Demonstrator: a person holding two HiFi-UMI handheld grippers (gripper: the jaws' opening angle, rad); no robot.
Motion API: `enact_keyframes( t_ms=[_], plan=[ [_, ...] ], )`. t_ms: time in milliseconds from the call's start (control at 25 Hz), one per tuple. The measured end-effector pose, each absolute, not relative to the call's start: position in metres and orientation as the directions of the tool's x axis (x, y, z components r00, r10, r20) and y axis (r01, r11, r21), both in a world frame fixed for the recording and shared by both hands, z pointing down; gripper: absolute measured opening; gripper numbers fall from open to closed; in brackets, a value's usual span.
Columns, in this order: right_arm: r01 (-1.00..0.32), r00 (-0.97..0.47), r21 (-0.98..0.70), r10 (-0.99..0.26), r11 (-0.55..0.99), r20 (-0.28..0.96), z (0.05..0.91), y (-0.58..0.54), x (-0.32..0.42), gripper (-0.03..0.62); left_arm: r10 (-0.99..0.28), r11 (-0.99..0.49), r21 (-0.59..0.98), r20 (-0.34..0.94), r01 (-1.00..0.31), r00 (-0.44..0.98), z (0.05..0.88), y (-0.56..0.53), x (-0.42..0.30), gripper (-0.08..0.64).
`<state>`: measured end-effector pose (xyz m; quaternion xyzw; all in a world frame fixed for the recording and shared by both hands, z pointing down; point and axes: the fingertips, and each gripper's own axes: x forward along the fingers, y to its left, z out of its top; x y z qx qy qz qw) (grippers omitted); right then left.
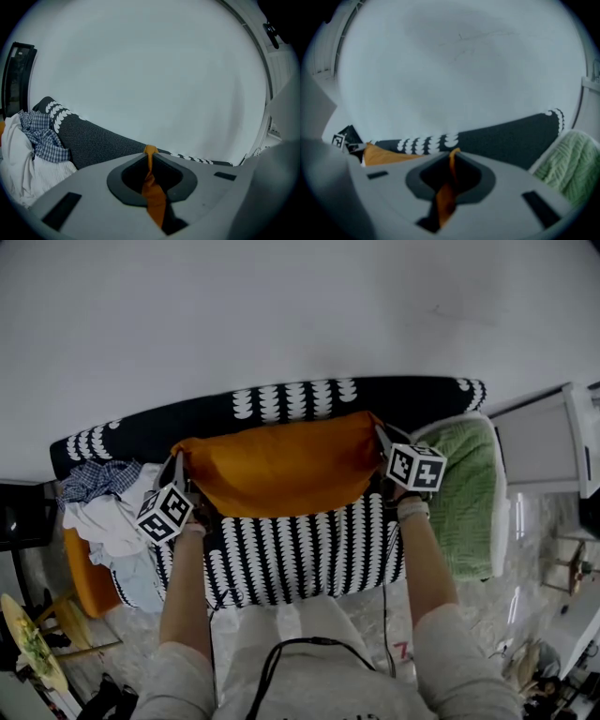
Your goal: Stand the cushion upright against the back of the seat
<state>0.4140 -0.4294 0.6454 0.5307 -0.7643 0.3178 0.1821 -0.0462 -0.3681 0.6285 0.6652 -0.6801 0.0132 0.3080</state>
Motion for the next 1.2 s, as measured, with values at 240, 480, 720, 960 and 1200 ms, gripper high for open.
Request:
enact_keyframes(
  t_ms=[240, 480, 720, 960, 1200],
  plan=[
    [-0.931, -0.356, -0.297, -0.707, 0.211, 0.611, 0.646, -0.436, 0.415, 0.051, -0.897, 0.114, 0.393, 0.436, -0.912, 0.076, 0.628, -0.371, -0.047, 0.052],
    [-0.928, -0.357, -0.312, -0.718, 0.202, 0.597, 0.644, -0.435, 0.414, 0.051, -0.899, 0.114, 0.388, 0.432, -0.915, 0.072, 0.627, -0.367, -0.048, 0.052],
    [-0.928, -0.353, -0.319, -0.721, 0.191, 0.597, 0.649, -0.435, 0.416, 0.051, -0.896, 0.107, 0.369, 0.438, -0.923, 0.071, 0.635, -0.367, -0.049, 0.052],
    [-0.933, -0.338, -0.311, -0.734, 0.180, 0.589, 0.654, -0.432, 0.417, 0.052, -0.893, 0.102, 0.308, 0.447, -0.946, 0.049, 0.638, -0.363, -0.048, 0.052],
    [-0.955, -0.281, -0.249, -0.760, 0.161, 0.586, 0.656, -0.429, 0.420, 0.059, -0.887, 0.072, 0.200, 0.461, -0.977, 0.029, 0.635, -0.361, -0.048, 0.075]
  ],
)
